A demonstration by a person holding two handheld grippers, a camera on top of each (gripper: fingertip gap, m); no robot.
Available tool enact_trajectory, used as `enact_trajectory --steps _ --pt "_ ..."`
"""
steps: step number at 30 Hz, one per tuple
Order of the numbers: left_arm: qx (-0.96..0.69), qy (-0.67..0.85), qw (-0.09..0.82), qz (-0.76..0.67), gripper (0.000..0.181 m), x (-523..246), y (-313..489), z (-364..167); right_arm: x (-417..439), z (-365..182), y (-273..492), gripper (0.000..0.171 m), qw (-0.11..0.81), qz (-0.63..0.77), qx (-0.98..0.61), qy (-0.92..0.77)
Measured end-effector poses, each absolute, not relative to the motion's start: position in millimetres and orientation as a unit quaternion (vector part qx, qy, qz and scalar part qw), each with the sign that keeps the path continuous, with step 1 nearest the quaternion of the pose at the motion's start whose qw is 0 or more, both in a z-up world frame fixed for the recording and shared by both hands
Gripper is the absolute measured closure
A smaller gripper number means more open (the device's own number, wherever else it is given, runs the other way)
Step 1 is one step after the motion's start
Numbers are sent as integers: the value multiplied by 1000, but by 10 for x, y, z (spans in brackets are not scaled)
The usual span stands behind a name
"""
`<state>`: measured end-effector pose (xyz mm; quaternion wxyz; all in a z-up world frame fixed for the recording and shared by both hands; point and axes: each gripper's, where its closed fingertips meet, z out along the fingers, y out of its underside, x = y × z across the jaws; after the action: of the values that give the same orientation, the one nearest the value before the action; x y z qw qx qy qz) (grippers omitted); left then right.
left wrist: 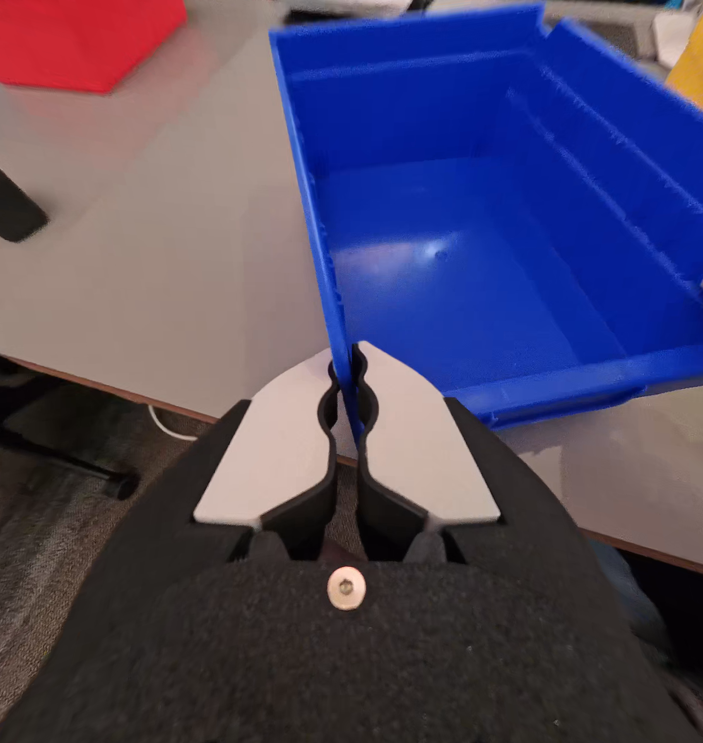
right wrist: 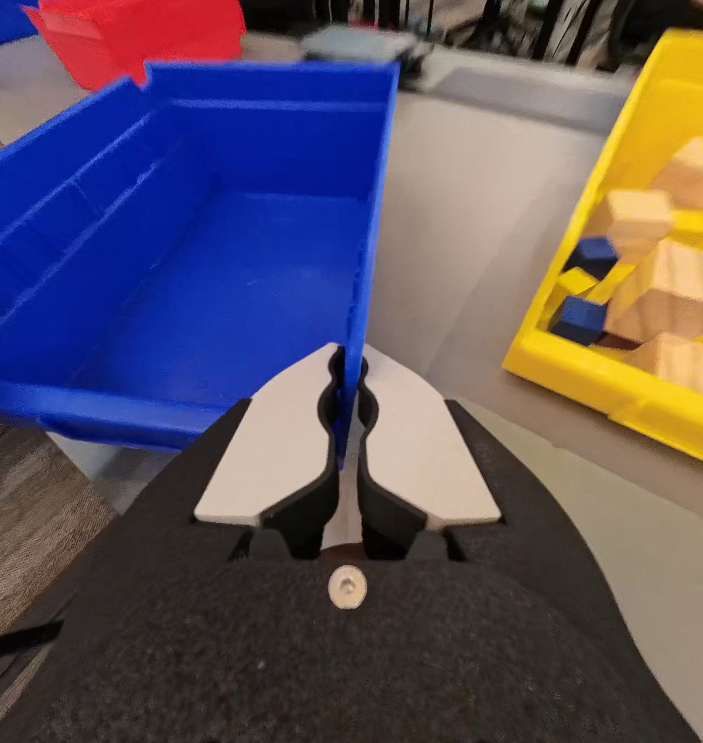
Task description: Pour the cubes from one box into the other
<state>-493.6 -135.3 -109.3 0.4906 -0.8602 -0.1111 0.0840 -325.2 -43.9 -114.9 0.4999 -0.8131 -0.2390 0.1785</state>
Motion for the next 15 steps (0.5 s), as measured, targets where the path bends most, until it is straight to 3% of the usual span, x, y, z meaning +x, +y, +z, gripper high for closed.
enact_trajectory --steps 3,7,11,15 --pt "-832 -109 537 86 177 -4781 -1360 -701 -3078 -738 -478 168 534 197 -793 -218" --pt "-794 -73 602 49 177 -4185 -1163 -78 -2411 113 -423 169 646 150 -725 -185" --pt "-765 1 643 -18 176 -3095 -712 488 -1236 837 -274 168 716 113 -681 -105" --pt "-756 35 651 -63 177 -1863 -137 637 56 935 23 169 719 26 -692 -50"
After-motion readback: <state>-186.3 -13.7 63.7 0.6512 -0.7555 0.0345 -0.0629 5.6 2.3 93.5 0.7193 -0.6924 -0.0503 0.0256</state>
